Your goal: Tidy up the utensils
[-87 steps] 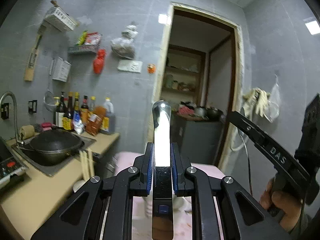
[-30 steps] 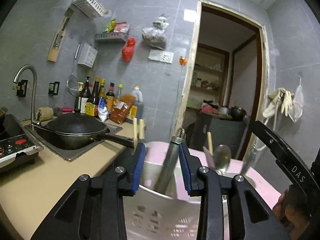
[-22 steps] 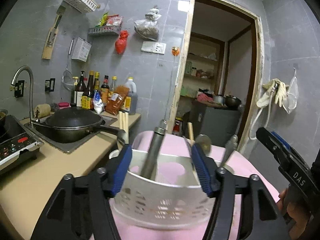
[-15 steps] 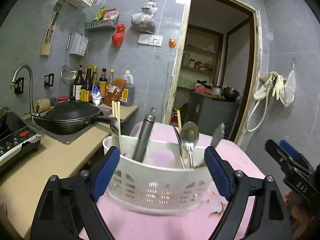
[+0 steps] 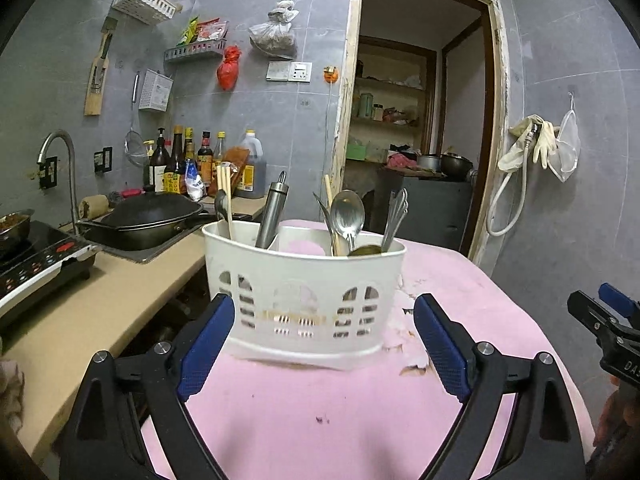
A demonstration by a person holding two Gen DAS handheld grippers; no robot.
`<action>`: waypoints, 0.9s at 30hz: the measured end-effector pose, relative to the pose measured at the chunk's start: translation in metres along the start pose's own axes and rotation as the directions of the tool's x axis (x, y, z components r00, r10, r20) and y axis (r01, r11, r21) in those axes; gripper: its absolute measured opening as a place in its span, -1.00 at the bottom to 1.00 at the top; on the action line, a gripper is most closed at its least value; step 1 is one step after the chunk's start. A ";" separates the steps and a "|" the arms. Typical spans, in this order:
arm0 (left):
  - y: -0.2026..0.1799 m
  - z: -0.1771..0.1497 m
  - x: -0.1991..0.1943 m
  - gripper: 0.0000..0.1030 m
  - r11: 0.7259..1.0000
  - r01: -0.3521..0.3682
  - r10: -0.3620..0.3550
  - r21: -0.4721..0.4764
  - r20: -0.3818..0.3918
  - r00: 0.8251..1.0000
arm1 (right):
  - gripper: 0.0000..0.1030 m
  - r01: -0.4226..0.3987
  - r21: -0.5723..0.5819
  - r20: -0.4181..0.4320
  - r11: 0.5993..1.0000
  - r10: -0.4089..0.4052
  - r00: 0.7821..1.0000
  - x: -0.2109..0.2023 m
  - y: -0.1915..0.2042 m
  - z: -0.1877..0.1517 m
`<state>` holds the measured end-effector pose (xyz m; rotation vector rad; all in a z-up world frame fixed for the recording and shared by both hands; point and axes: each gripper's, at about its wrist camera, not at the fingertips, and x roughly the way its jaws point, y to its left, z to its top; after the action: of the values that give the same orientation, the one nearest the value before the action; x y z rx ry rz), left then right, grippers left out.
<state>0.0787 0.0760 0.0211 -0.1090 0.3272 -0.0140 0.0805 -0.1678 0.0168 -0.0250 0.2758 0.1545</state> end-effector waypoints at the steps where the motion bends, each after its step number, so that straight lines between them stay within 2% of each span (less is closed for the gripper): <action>1: -0.001 -0.001 -0.003 0.70 1.000 -0.004 0.004 0.002 0.005 1.000 | 1.00 0.010 -0.002 0.002 1.000 -0.010 1.000 -0.004 0.000 -0.002; 10: -0.007 -0.012 -0.023 0.71 0.999 -0.028 0.027 0.034 0.041 0.999 | 1.00 0.037 0.007 0.006 0.999 -0.037 0.999 -0.022 0.000 -0.014; 27: -0.001 -0.012 -0.024 0.71 0.999 -0.034 0.034 0.006 0.037 0.999 | 1.00 0.042 0.015 -0.004 0.999 -0.042 0.999 -0.025 -0.003 -0.019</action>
<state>0.0518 0.0748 0.0175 -0.0971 0.2921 0.0210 0.0524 -0.1755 0.0055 -0.0163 0.2798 0.1105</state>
